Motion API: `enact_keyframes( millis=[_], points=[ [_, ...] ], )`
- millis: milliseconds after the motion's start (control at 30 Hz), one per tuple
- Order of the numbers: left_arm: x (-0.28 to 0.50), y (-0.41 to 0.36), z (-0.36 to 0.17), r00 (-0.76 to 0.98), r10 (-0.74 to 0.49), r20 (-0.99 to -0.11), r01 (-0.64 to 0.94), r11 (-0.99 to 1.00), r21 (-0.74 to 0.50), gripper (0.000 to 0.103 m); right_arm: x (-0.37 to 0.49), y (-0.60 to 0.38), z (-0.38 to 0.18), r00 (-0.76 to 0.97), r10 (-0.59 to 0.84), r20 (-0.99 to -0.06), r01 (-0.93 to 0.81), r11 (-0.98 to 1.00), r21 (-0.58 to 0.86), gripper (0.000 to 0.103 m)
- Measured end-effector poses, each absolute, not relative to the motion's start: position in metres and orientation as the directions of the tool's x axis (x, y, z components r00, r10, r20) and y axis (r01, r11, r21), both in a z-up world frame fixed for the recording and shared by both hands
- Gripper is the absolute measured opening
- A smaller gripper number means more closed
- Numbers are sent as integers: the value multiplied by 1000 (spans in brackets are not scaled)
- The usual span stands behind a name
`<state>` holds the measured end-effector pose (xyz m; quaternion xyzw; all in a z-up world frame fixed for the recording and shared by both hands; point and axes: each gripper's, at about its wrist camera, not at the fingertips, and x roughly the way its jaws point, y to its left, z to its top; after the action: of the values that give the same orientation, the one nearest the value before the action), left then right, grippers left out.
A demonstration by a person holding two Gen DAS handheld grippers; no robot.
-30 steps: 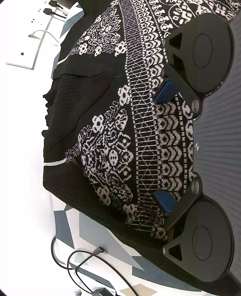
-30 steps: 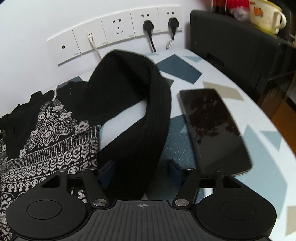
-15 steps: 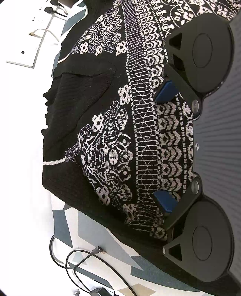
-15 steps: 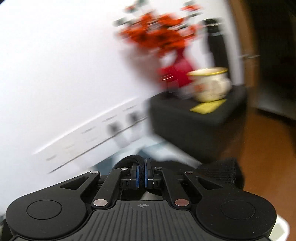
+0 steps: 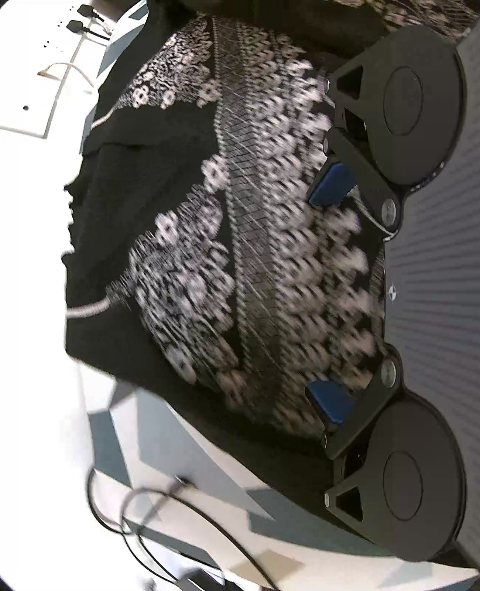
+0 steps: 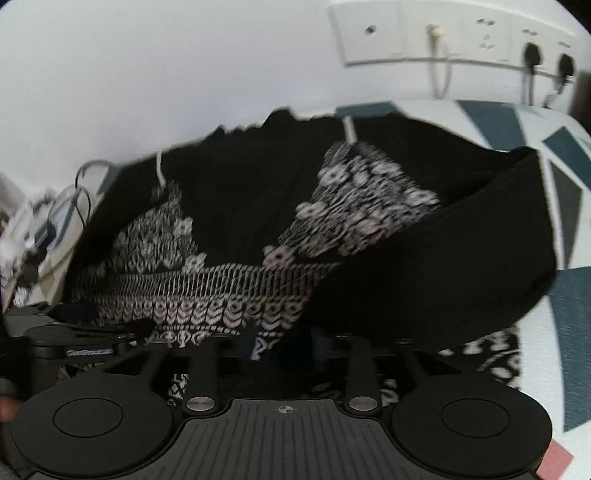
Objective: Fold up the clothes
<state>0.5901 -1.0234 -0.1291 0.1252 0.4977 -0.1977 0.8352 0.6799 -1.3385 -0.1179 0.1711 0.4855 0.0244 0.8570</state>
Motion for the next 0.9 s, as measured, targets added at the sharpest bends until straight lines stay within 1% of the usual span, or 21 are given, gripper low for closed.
enact_keyframes(
  millis=[33,100,200,267,300,400,467,533,667,767,800,833,867,900],
  points=[
    [587,-1016,-128,423,-206,-882,454,891,10,103,680,-1339,-115,531,225,-817,108,938,329,49],
    [578,-1000,-125,427,-208,-880,452,892,8,103,681,-1332,-108,547,256,-797,62,937,344,61],
    [560,-978,-111,494,-206,-845,452,891,48,103,686,-1321,-97,558,285,-779,-27,945,327,66],
    [541,-965,-102,581,-163,-797,451,880,149,103,691,-1313,-93,558,287,-779,-59,950,307,71],
    [533,-960,-100,615,-134,-777,450,869,206,103,692,-1309,-94,555,290,-779,-71,950,303,72],
    [515,-946,-104,664,-38,-746,448,820,357,103,699,-1294,-108,520,298,-800,-85,951,299,72],
    [509,-933,-113,660,11,-751,441,804,399,103,702,-1285,-119,496,296,-816,-98,953,286,72],
    [506,-917,-118,644,38,-764,423,815,397,103,702,-1275,-127,480,274,-833,-121,961,247,72],
    [500,-883,-122,613,48,-789,369,866,339,103,700,-1264,-138,467,244,-850,-157,969,192,72],
    [499,-862,-122,621,68,-781,317,889,330,102,697,-1261,-139,472,237,-849,-171,969,176,74],
    [500,-856,-123,622,82,-779,302,892,335,100,697,-1261,-139,473,239,-848,-170,969,179,76],
    [501,-851,-123,621,82,-780,294,898,328,86,697,-1260,-139,474,240,-847,-168,969,180,77],
    [502,-846,-122,617,64,-784,293,906,304,69,697,-1260,-140,477,238,-846,-167,970,179,77],
    [503,-841,-121,614,46,-788,292,914,280,62,697,-1260,-140,478,235,-846,-166,970,176,78]
  ],
)
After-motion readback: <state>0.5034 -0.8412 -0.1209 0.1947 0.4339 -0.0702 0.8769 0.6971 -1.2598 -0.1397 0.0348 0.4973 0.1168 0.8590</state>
